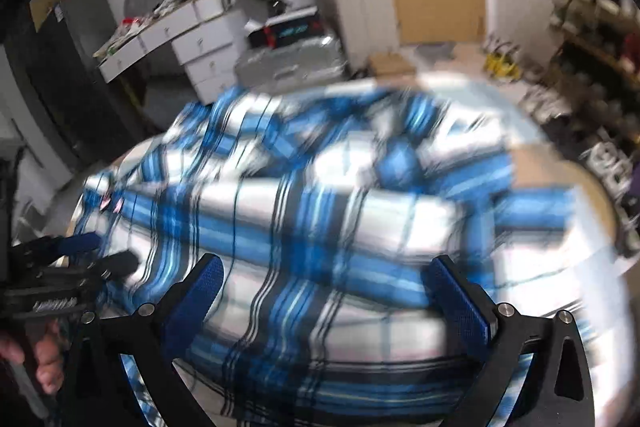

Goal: Fold large clothes
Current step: 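Smooth the folded shirt body with both grippers open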

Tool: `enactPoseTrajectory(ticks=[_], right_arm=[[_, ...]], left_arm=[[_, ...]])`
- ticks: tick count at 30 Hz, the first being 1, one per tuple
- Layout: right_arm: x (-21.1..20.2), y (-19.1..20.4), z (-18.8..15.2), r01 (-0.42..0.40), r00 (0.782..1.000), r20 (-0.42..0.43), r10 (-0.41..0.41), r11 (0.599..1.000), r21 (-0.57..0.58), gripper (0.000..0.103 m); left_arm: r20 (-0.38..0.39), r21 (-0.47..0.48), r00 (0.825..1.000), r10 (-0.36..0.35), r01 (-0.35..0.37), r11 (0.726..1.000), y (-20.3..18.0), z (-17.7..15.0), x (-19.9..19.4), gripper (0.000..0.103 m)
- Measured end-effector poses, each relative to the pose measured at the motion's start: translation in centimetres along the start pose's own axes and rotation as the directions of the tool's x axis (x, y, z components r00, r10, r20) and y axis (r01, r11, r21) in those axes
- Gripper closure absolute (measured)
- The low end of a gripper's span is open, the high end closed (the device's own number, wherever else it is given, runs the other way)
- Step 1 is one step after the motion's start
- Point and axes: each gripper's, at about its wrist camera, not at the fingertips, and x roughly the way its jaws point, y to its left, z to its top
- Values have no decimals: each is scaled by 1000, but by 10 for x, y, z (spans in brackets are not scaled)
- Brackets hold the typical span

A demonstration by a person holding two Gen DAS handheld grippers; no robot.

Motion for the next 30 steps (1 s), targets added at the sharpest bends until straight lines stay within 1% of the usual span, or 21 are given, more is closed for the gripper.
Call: enactPoseTrajectory(ticks=[2, 4, 7, 8, 9, 10, 11, 12, 13, 14, 15, 16, 17, 18, 20, 21, 22, 23, 25, 27, 30], right_arm=[[5, 4, 0, -9, 999, -40, 8, 1000, -30, 0], [2, 7, 1, -19, 1000, -26, 18, 998, -53, 0], [-2, 10, -3, -103, 994, -36, 101, 993, -50, 0], [-9, 6, -3, -130, 992, -5, 130, 991, -32, 0], [-18, -2, -4, -157, 986, 51, 156, 987, 13, 0], [-26, -7, -6, -183, 979, 96, 178, 982, 41, 0], [-34, -11, -8, -224, 965, 152, 215, 973, 48, 0], [-41, -11, -9, -252, 952, 189, 241, 967, 34, 0], [-47, -11, -10, -267, 943, 214, 256, 964, 21, 0], [-52, -9, -10, -282, 932, 239, 271, 959, 12, 0], [-59, -6, -11, -302, 917, 272, 292, 953, -6, 0], [-64, -4, -13, -310, 905, 298, 303, 950, -26, 0], [-72, 2, -17, -307, 889, 337, 309, 950, -61, 0], [-77, 8, -20, -306, 876, 364, 318, 948, -90, 0], [-87, 20, -24, -287, 851, 411, 328, 944, -161, 0], [-90, 25, -25, -275, 845, 418, 333, 942, -194, 0], [-92, 30, -25, -258, 844, 420, 332, 940, -225, 0], [-93, 33, -25, -244, 845, 419, 332, 937, -251, 0], [-95, 35, -26, -224, 845, 422, 328, 934, -278, 0], [-95, 32, -24, -207, 855, 415, 311, 939, -276, 0], [-101, 24, -25, -192, 847, 449, 285, 951, -242, 0]], left_arm=[[17, 2, 1000, 19, -19, 1000, 0, -6, 3, 19], [56, -1, 998, 36, -36, 999, -1, -14, 3, 17], [86, -16, 995, 53, -52, 999, -3, -15, -6, 17], [109, -23, 992, 63, -61, 998, -3, -15, -14, 17], [148, -29, 987, 63, -59, 998, -5, -16, -24, 17], [178, -27, 983, 50, -46, 999, -7, -14, -30, 17], [222, -19, 975, 17, -13, 1000, -9, -14, -44, 17], [239, -10, 971, 1, 1, 1000, -11, -14, -53, 17], [238, -3, 971, 1, -1, 1000, -12, -14, -54, 17], [210, 8, 978, -5, 3, 1000, -14, -13, -53, 17], [175, 14, 985, -8, 6, 1000, -15, -14, -47, 17], [116, 19, 993, 2, -4, 1000, -14, -14, -35, 17], [76, 21, 997, 12, -14, 1000, -13, -17, -25, 17], [54, 21, 998, 18, -19, 1000, -13, -18, -17, 17], [63, 36, 997, 32, -35, 999, -12, -23, -13, 16], [46, 44, 998, 35, -37, 998, -13, -21, -14, 16], [19, 37, 999, 32, -33, 999, -11, -18, -16, 17], [8, 23, 1000, 25, -25, 999, -10, -15, -20, 17], [23, 14, 1000, 14, -14, 1000, -7, -6, -31, 17], [36, 36, 999, 33, -34, 999, -7, 5, -43, 17], [62, 71, 991, 118, -122, 990, -7, 37, -58, 16]])
